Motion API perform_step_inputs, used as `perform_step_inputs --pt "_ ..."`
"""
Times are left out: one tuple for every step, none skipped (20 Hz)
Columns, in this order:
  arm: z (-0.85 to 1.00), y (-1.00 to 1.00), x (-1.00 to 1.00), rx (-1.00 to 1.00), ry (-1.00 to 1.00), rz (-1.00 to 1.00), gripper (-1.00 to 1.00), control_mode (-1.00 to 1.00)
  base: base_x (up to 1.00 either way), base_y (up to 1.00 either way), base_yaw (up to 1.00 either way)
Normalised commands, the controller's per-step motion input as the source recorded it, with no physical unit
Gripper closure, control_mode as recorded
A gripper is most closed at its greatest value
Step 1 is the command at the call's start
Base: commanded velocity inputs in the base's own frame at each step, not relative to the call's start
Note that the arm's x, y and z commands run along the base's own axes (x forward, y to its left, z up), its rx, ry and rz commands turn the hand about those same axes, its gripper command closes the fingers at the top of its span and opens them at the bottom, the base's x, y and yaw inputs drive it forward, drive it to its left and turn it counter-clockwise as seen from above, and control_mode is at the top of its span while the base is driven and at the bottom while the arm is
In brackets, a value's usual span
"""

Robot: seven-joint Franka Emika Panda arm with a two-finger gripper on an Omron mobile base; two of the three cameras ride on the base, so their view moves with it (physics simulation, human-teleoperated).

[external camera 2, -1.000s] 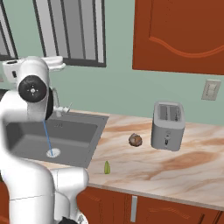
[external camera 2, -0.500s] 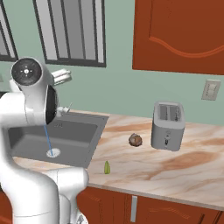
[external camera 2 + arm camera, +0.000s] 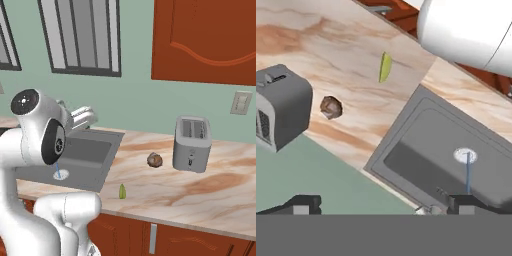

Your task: Turn on the sink faucet. Then move the lemon wedge from the counter to the sink. Turn off the sink. Move the vegetable from the sink to the pot next to the stove. Finally move the pot to the front left burner.

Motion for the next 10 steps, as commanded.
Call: perform_step_inputs --pt "-0.77 -0.58 0.0 -0.18 0.2 -0.28 -1.0 -1.0 0.0 0.0 0.0" --pt "-0.7 -0.59 0.0 -0.12 0.19 -0.29 -1.0 -1.0 0.0 0.0 0.0" --pt "-0.61 -0.56 0.0 -0.06 0.16 -0.29 -1.0 -1.0 0.0 0.0 0.0" --pt "-0.51 -0.56 0.0 0.0 0.09 -0.25 -1.0 -1.0 0.0 0.0 0.0" --pt "-0.4 -0.47 0.0 0.0 0.06 -0.16 -1.0 -1.0 0.0 0.0 0.0" --pt "-0.36 -0.47 0.0 0.0 0.06 -0.11 -1.0 -1.0 0.0 0.0 0.0" --pt "-0.39 -0.45 0.0 0.0 0.07 -0.11 -1.0 -1.0 0.0 0.0 0.0" --pt "-0.45 -0.4 0.0 0.0 0.06 -0.12 -1.0 -1.0 0.0 0.0 0.0" --pt "-0.48 -0.4 0.02 0.0 0.08 -0.12 -1.0 -1.0 0.0 0.0 0.0" --pt "-0.45 -0.44 0.0 0.0 0.1 -0.1 -1.0 -1.0 0.0 0.0 0.0"
